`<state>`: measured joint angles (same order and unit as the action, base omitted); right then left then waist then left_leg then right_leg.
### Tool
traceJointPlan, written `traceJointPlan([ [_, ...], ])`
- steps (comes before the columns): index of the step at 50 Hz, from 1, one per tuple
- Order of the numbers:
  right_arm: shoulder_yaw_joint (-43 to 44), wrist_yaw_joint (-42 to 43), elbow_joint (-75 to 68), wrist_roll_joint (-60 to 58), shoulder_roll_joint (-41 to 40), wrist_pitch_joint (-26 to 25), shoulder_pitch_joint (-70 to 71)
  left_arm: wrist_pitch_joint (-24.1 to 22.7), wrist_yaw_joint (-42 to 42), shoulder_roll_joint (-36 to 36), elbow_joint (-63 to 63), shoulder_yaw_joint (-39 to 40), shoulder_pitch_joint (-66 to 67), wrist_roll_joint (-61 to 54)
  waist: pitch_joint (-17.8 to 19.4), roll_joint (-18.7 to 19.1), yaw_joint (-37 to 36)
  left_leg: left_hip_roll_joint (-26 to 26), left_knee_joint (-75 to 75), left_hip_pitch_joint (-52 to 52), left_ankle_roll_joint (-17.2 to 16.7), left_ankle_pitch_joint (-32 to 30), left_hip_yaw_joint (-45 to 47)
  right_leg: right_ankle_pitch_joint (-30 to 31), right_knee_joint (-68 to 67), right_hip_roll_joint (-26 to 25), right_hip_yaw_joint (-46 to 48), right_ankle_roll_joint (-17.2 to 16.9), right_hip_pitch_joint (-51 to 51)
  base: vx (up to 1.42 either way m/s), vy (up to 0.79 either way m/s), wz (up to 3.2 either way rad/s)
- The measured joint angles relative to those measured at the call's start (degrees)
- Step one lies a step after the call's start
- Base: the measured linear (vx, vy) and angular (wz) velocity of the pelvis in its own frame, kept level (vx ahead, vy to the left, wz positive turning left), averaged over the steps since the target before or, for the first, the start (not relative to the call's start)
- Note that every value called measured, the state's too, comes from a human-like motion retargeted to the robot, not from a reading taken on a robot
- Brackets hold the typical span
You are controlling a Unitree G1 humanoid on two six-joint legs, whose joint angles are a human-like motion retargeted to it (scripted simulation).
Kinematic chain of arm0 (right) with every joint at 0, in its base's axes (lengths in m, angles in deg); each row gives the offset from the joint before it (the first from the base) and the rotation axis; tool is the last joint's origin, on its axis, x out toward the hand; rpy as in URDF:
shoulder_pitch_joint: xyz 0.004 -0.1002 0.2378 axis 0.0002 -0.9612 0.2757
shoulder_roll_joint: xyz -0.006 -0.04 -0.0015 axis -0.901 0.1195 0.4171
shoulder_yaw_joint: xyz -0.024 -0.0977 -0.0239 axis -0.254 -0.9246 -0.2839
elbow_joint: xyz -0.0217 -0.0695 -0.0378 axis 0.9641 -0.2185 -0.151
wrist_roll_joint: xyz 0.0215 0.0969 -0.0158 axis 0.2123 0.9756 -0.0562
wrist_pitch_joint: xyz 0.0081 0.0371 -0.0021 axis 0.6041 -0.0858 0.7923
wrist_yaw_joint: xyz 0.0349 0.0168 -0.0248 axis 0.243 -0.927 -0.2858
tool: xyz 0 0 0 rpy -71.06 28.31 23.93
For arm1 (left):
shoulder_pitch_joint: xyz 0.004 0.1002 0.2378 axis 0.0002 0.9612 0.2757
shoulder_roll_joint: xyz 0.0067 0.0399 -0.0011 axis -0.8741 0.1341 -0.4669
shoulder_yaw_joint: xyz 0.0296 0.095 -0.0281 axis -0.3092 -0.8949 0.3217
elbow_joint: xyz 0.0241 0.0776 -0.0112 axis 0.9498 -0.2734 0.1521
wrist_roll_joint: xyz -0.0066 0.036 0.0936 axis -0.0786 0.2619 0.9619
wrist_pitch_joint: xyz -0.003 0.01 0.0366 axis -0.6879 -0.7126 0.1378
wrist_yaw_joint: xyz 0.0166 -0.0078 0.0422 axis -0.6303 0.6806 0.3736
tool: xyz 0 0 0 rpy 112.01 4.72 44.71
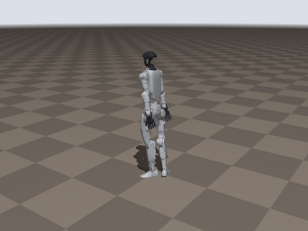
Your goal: In place motions
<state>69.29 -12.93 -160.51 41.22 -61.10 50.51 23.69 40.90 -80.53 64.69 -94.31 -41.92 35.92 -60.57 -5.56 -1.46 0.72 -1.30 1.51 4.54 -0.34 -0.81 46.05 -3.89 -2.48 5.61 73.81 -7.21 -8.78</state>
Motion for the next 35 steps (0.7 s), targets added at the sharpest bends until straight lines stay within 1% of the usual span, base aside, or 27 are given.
traceJointPlan([
  [4,-1.5,-0.2,1.3,0.7,-1.8,0.6,0.4,0.0,0.3,0.2,-2.3,1.3,1.3,0.1,-2.4,0.7,0.5,0.9,2.5,0.2,0.0,-0.5,-0.9,-0.2,-2.0,0.6,-0.4,-1.0,-0.1,0.31,-0.15,0.18],
  [7,-2.4,-1.2,2.1,3.1,-3.8,1.4,1.0,0.4,0.3,-0.6,-2.7,0.8,1.1,0.8,-2.7,0.6,1.4,1.3,1.9,0.5,0.3,0.5,-2.5,0.0,-2.0,0.6,0.7,-1.4,-0.8,0.20,-0.17,0.39],
  [10,-3.5,-3.6,3.6,4.0,-5.4,1.7,1.3,0.9,0.1,-1.5,-2.4,-0.3,0.1,1.9,-2.5,-0.1,0.6,1.8,1.1,0.3,0.7,1.6,-3.1,0.6,-1.7,1.0,0.8,-1.6,-1.4,0.14,-0.15,0.14],
  [15,-6.6,-4.2,6.0,0.5,-6.1,2.6,1.8,0.4,0.5,-1.6,0.2,-1.2,-1.1,1.8,-2.9,-0.9,-1.4,2.7,1.0,-0.3,0.7,2.9,-2.4,2.0,-1.1,1.9,0.8,-1.9,-1.7,0.13,-0.12,-0.19],
  [19,-7.8,-3.9,7.1,-3.9,-5.5,2.9,1.9,0.3,0.9,-1.8,1.6,-2.0,-2.1,1.7,-4.1,-1.0,-0.5,3.6,1.2,0.0,0.9,3.8,-2.9,3.6,-0.4,2.0,1.5,-2.4,-1.6,0.15,-0.14,0.07],
  [22,-7.1,-3.2,6.9,-4.5,-4.8,3.1,1.4,0.2,1.1,-1.9,2.2,-3.0,-2.9,2.0,-4.4,-0.5,0.0,4.0,1.3,-0.3,1.1,4.8,-4.0,4.8,-0.8,2.3,2.0,-2.8,-2.3,0.20,-0.17,0.09],
  [25,-5.3,-3.1,6.0,-2.9,-3.8,2.7,0.6,0.1,1.8,-1.9,2.7,-4.2,-3.6,2.6,-4.2,1.0,0.5,3.3,1.4,-0.9,1.1,5.8,-5.6,7.0,-3.1,2.6,1.6,-1.9,-3.2,0.20,-0.17,0.18],
  [27,-3.7,-3.3,5.4,-1.3,-3.1,2.3,0.1,-0.1,2.3,-2.0,2.6,-5.3,-4.3,3.0,-3.7,3.4,1.4,1.3,1.3,-1.3,0.9,6.2,-6.8,8.6,-6.8,2.8,0.2,0.7,-3.6,0.21,-0.17,0.46],
  [28,-2.8,-3.4,5.0,-0.4,-2.8,2.1,-0.1,-0.2,2.6,-2.1,2.3,-5.8,-4.8,3.2,-3.3,4.8,2.1,0.0,1.2,-1.4,0.9,6.3,-7.6,9.0,-9.8,3.1,-1.1,2.5,-3.4,0.15,-0.15,0.68],
  [30,-1.1,-3.6,4.2,1.4,-2.1,1.6,-0.4,0.0,3.1,-2.7,1.5,-7.0,-5.9,3.7,-2.3,7.6,3.9,-2.6,1.1,-1.5,0.7,6.2,-9.9,8.3,-19.1,5.3,-6.3,6.0,-1.2,0.11,-0.17,0.81],
  [32,0.3,-3.6,3.1,3.3,-1.5,1.2,-0.1,0.4,3.5,-3.7,0.4,-8.0,-7.3,4.5,-0.9,8.0,5.4,-2.5,1.3,-1.7,1.1,5.9,-11.8,3.7,-33.8,10.7,-18.3,3.7,6.2,0.04,-0.24,0.83],
  [33,0.9,-3.6,2.6,4.2,-1.3,1.0,0.0,0.6,3.5,-4.1,-0.1,-8.5,-8.1,4.7,0.0,7.7,6.4,-2.1,1.4,-1.7,1.4,5.7,-12.9,2.3,-38.5,11.3,-24.7,2.4,9.9,-0.05,-0.26,0.89],
  [35,1.9,-3.5,1.8,5.8,-1.0,0.6,0.5,1.0,3.4,-4.8,-1.0,-9.4,-9.4,5.1,1.5,7.7,7.6,-2.0,1.3,-1.3,1.9,5.2,-14.7,0.4,-43.5,9.9,-33.1,1.4,15.1,-0.11,-0.26,0.80],
])
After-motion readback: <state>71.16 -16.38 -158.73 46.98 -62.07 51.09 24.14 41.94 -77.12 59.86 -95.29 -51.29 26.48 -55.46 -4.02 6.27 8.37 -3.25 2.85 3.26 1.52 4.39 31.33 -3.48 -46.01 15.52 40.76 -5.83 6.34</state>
